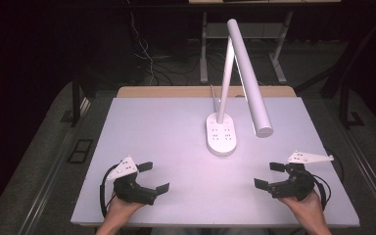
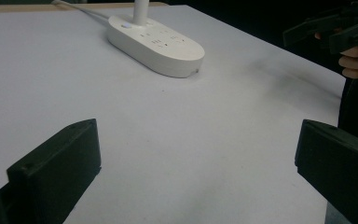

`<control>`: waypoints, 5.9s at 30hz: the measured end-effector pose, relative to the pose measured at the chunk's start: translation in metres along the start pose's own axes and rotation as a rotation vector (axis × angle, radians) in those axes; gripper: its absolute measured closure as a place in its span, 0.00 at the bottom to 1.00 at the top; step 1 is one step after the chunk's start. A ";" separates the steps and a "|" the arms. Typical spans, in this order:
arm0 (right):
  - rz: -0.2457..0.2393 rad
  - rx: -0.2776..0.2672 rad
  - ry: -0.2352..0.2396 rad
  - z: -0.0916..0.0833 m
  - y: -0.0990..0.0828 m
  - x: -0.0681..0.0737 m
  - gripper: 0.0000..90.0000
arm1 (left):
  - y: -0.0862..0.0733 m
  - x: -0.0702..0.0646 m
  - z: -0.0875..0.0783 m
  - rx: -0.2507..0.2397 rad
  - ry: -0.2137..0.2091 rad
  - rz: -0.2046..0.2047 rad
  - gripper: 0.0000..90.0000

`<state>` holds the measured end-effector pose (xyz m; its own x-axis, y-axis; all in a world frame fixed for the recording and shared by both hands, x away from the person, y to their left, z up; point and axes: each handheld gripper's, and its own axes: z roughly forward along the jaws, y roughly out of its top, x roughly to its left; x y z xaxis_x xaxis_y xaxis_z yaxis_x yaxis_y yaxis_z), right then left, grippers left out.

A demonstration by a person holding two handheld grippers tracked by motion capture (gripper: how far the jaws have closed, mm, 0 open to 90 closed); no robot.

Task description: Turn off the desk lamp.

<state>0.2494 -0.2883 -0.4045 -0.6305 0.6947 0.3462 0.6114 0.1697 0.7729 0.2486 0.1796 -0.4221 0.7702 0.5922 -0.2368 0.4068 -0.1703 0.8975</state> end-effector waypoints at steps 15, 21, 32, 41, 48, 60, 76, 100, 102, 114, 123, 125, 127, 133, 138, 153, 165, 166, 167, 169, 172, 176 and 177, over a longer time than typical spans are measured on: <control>-0.013 0.017 0.005 0.001 0.016 0.001 0.01 | 0.000 0.000 -0.001 -0.007 0.004 -0.003 0.00; -0.029 0.031 0.011 0.003 0.027 0.001 0.01 | 0.000 0.000 -0.002 -0.007 0.004 -0.002 0.00; -0.039 0.046 0.011 0.009 0.040 -0.002 0.01 | 0.000 0.000 -0.002 -0.007 0.007 -0.004 0.00; -0.041 0.064 0.010 0.014 0.051 -0.006 0.01 | 0.000 0.000 -0.002 -0.010 0.008 -0.007 0.00; -0.045 0.069 0.011 0.017 0.064 -0.012 0.01 | 0.000 0.000 -0.002 -0.011 0.009 -0.009 0.00; -0.072 0.092 0.004 0.029 0.093 -0.024 0.01 | 0.000 0.001 -0.003 -0.011 0.010 -0.010 0.00; -0.056 0.124 -0.005 0.054 0.112 -0.042 0.01 | 0.000 0.000 -0.003 -0.017 0.004 -0.012 0.00; -0.043 0.110 0.002 0.085 0.136 -0.070 0.32 | 0.000 0.002 -0.004 -0.023 0.005 -0.019 0.00; -0.039 0.106 0.006 0.088 0.137 -0.073 0.40 | 0.000 0.002 -0.004 -0.024 0.005 -0.022 0.00; -0.048 0.120 0.014 0.105 0.144 -0.082 0.72 | 0.000 0.004 -0.004 -0.024 0.005 -0.021 0.00; -0.027 0.139 0.015 0.119 0.145 -0.093 0.92 | 0.000 0.004 -0.004 -0.025 0.002 -0.023 0.00; -0.021 0.141 0.012 0.122 0.145 -0.094 0.96 | 0.000 0.004 -0.004 -0.026 0.001 -0.023 0.00; -0.023 0.145 0.012 0.126 0.145 -0.096 0.99 | 0.000 0.004 -0.004 -0.026 0.001 -0.023 0.00; 0.008 0.152 -0.003 0.137 0.143 -0.102 1.00 | 0.000 0.005 -0.004 -0.026 0.000 -0.024 0.00; 0.027 0.138 -0.008 0.144 0.142 -0.107 1.00 | 0.000 0.005 -0.004 -0.027 0.001 -0.026 0.00; 0.056 0.142 -0.042 0.166 0.143 -0.109 1.00 | -0.001 0.005 -0.006 -0.032 0.005 -0.035 0.00; 0.076 0.129 -0.040 0.175 0.139 -0.113 1.00 | 0.000 0.006 -0.005 -0.032 0.009 -0.035 0.00; 0.070 0.117 -0.053 0.176 0.138 -0.112 1.00 | 0.000 0.006 -0.005 -0.030 0.010 -0.033 0.00; 0.072 0.116 -0.048 0.176 0.137 -0.113 1.00 | 0.000 0.006 -0.005 -0.029 0.011 -0.032 0.00; 0.076 0.114 -0.046 0.175 0.137 -0.114 1.00 | 0.000 0.005 -0.006 -0.030 0.012 -0.034 0.00; 0.076 0.112 -0.054 0.176 0.136 -0.114 1.00 | -0.001 0.005 -0.006 -0.030 0.013 -0.034 0.00; 0.067 0.121 -0.072 0.176 0.137 -0.111 1.00 | -0.001 0.005 -0.006 -0.031 0.013 -0.033 0.00; 0.057 0.121 -0.080 0.176 0.137 -0.110 1.00 | -0.001 0.005 -0.006 -0.031 0.013 -0.033 0.00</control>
<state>0.4872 -0.2185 -0.4301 -0.5563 0.7581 0.3403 0.7009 0.2081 0.6822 0.2493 0.1871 -0.4216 0.7503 0.6071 -0.2615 0.4163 -0.1267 0.9004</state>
